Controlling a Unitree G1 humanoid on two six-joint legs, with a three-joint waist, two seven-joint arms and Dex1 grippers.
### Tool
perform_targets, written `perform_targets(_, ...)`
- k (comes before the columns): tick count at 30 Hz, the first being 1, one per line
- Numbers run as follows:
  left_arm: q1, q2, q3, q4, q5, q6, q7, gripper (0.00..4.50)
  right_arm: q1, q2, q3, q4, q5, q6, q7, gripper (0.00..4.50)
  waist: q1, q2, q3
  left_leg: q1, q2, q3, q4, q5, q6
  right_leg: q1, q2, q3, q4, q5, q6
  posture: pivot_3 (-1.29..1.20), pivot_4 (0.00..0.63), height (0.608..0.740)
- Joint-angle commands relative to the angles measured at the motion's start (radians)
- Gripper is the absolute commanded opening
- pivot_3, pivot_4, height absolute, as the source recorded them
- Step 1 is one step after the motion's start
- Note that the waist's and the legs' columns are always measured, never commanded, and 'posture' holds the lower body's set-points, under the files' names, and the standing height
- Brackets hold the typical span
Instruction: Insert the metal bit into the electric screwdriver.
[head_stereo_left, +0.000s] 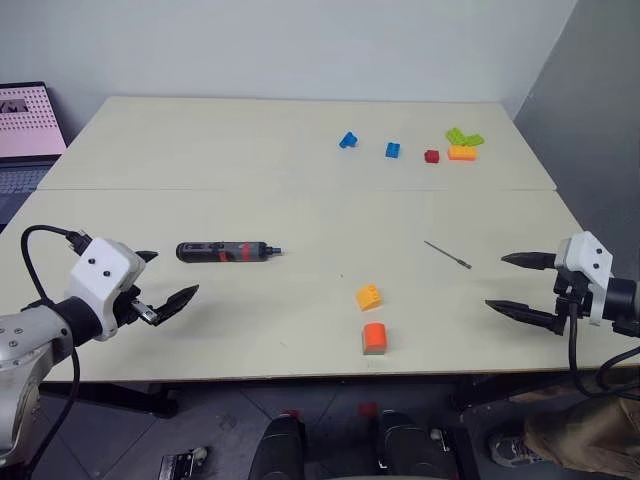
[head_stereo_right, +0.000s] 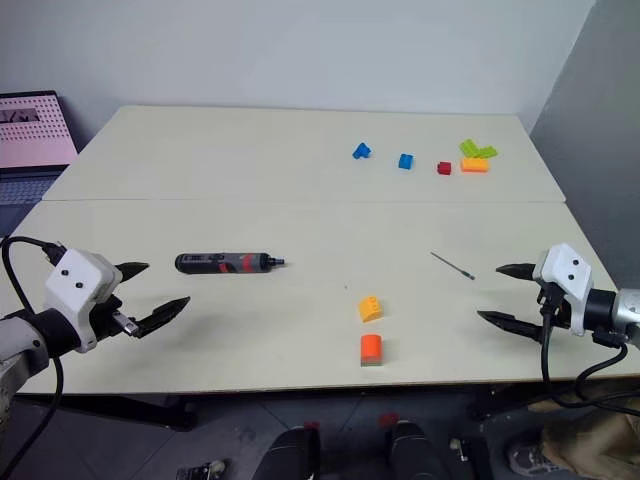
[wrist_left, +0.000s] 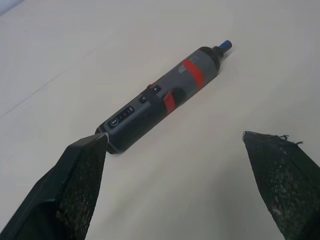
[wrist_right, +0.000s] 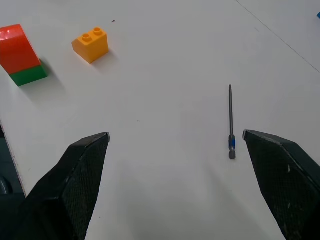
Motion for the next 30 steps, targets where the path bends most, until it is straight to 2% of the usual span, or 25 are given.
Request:
perform_targets(1, -0.036, -0.003, 0.036, -0.018, -0.044, 0.028, 0.011, 4.48, -0.006, -0.012, -0.038, -0.01, 0.0, -0.011, 0.001, 4.5, 0.0, 0.0, 0.0, 0.0, 0.0, 0.0, 0.0, 0.0, 0.0, 0.0, 0.0, 0.0, 0.0, 0.0, 0.0, 0.0, 0.15, 0.74)
perform_targets(11, -0.029, -0.007, 0.022, -0.034, -0.03, -0.007, 0.003, 4.48, -0.016, -0.006, -0.028, -0.012, -0.005, -0.014, 0.001, 4.5, 0.0, 0.0, 0.0, 0.0, 0.0, 0.0, 0.0, 0.0, 0.0, 0.0, 0.0, 0.0, 0.0, 0.0, 0.0, 0.0, 0.15, 0.74)
perform_targets(21, -0.012, -0.008, 0.028, -0.041, -0.061, -0.055, -0.052, 4.48, -0.099, 0.011, 0.016, -0.003, -0.001, -0.006, 0.008, 4.5, 0.0, 0.0, 0.0, 0.0, 0.0, 0.001, 0.0, 0.0, 0.0, 0.0, 0.0, 0.0, 0.0, 0.0, 0.0, 0.0, 0.15, 0.74)
perform_targets(30, -0.014, 0.023, -0.093, -0.21, -0.119, -0.035, -0.144, 4.48, -0.325, 0.112, 0.238, 0.004, -0.036, 0.041, 0.019, 4.5, -0.002, 0.0, 0.0, 0.0, 0.0, 0.001, 0.001, 0.0, 0.0, 0.0, 0.0, 0.001, 0.001, 0.0, 0.0, 0.0, 0.15, 0.74)
